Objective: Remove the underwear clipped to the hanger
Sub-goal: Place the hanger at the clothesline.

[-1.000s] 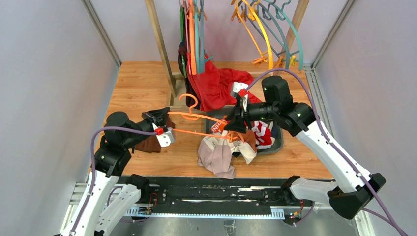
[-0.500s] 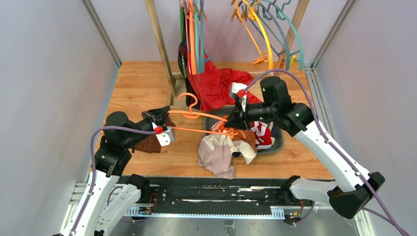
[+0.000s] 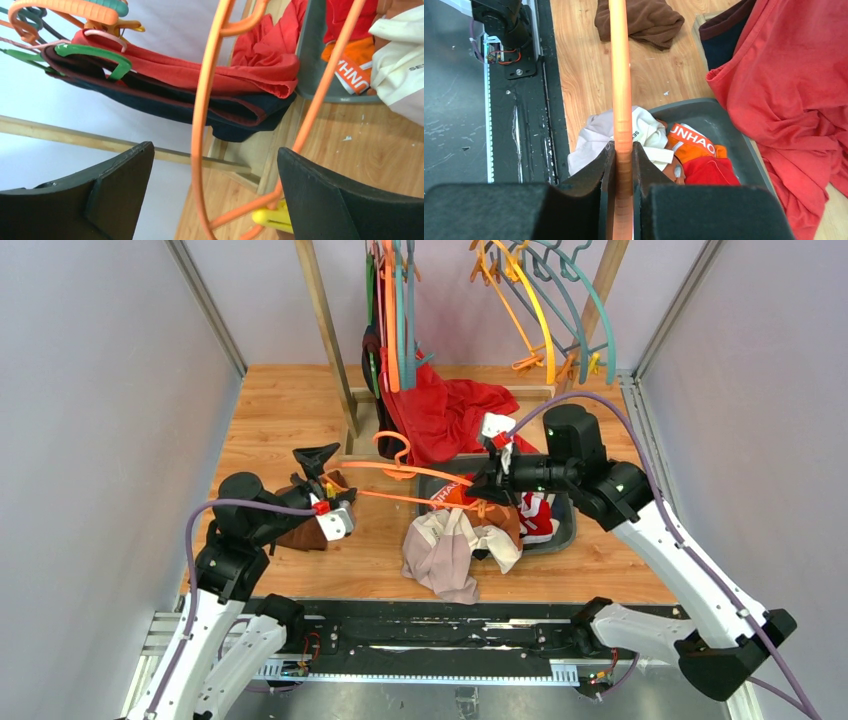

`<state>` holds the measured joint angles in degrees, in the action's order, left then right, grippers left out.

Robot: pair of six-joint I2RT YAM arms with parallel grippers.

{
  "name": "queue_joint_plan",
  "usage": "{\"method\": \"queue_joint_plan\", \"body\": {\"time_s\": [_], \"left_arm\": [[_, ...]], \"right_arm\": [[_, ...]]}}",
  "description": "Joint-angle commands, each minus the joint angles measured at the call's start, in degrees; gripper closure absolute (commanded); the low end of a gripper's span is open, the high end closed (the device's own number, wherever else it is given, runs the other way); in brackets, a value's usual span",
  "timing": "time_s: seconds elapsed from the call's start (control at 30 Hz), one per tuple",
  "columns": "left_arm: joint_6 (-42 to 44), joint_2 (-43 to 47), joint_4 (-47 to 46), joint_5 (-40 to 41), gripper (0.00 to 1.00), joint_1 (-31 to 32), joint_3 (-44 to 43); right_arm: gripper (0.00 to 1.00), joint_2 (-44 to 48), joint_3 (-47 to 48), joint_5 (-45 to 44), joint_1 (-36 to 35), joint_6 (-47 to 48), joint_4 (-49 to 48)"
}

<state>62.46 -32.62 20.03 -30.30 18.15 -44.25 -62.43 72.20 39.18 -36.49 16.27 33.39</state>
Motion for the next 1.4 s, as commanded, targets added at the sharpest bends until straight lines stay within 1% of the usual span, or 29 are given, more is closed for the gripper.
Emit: {"method": "queue_joint_plan", "body": {"time_s": [0.0,0.1,0.23,0.43,0.67,0.83,0.93,1.03,1.2,1.37], "left_arm": [[-2.8,1.1,-2.3,-1.5,0.02,0.2,0.1],[-4.7,1.4,-2.3,-1.5,0.02,0.2,-0.2],[-9.6,2.0,-3.1,0.1,0.02,0.2,-0.6],[-18.0,2.1,-5.6,5.3,0.02,0.2,-1.8],[-20.5,2.2,-8.3,12.4,0.02,0.2,-2.4],[-20.8,2.0,-9.1,13.9,0.02,0.2,-2.0],[-20.8,2.0,-9.1,14.0,0.02,0.2,-1.9],[-20.4,2.0,-9.0,14.1,0.02,0.2,-2.0],[-19.9,2.0,-8.5,13.7,0.02,0.2,-2.1],[-19.4,2.2,-8.4,13.2,0.02,0.2,-1.8]], "right_arm": [[0.99,3.3,-1.0,-2.8,1.5,1.7,-1.0],[0.99,5.0,-1.5,-4.6,2.6,3.1,0.6],[1.00,8.3,-2.5,-5.6,4.1,5.8,3.6],[0.99,15.0,-2.9,-5.6,8.1,8.1,7.6],[1.00,20.6,-0.6,-7.6,13.4,10.3,13.8],[1.00,23.1,1.7,-9.9,19.4,7.8,15.6],[0.99,23.7,2.6,-11.7,23.3,5.5,15.6],[0.99,23.2,3.3,-14.4,25.3,3.4,15.0],[0.99,20.9,5.3,-18.2,25.6,0.3,13.3],[0.99,16.5,10.4,-18.4,25.6,-3.1,12.7]]}}
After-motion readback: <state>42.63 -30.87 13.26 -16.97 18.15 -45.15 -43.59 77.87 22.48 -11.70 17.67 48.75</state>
